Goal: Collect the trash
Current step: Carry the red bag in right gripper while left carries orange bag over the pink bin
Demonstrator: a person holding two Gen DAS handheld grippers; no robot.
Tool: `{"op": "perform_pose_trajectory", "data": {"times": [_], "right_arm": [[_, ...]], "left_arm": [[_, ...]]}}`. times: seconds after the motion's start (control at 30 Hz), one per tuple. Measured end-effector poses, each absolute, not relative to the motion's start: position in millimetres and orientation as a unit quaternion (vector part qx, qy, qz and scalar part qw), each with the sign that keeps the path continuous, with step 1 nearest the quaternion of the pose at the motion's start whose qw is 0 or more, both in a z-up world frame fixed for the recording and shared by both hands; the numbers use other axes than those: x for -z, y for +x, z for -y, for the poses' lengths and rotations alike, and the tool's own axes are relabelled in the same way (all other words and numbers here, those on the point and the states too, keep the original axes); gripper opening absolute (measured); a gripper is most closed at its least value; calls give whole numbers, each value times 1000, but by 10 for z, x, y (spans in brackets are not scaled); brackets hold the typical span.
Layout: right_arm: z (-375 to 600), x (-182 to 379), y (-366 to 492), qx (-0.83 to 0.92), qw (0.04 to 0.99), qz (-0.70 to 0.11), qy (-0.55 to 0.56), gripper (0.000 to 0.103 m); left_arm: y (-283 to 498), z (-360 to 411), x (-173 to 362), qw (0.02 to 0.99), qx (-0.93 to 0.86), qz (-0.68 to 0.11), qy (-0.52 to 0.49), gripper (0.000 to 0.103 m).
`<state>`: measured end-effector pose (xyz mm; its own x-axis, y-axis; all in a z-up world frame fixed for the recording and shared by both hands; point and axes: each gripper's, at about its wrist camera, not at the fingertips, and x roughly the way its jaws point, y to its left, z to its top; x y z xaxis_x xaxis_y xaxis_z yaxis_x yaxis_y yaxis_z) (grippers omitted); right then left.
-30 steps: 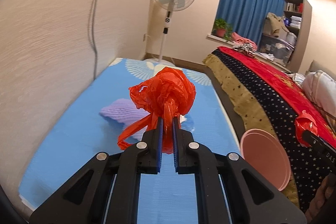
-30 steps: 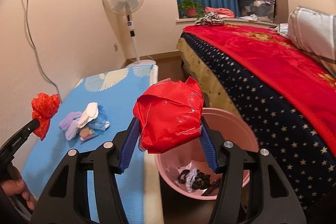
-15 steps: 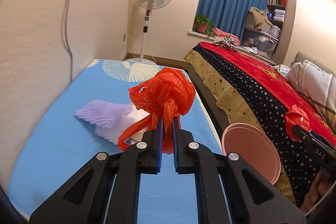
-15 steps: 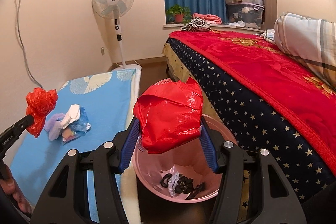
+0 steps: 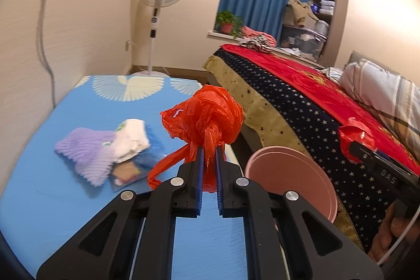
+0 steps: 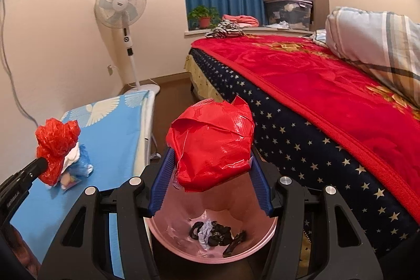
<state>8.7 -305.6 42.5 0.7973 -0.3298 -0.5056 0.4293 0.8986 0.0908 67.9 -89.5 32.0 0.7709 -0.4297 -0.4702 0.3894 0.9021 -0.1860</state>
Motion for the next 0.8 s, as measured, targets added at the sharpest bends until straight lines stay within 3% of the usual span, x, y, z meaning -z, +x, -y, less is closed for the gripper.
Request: {"op": "perform_pose_trajectory", "data": {"times": [0.8], "right_arm": [[3369, -229, 187, 260, 921, -271, 103, 56]], "left_arm": [[823, 1730, -97, 892, 348, -284, -40, 8]]}}
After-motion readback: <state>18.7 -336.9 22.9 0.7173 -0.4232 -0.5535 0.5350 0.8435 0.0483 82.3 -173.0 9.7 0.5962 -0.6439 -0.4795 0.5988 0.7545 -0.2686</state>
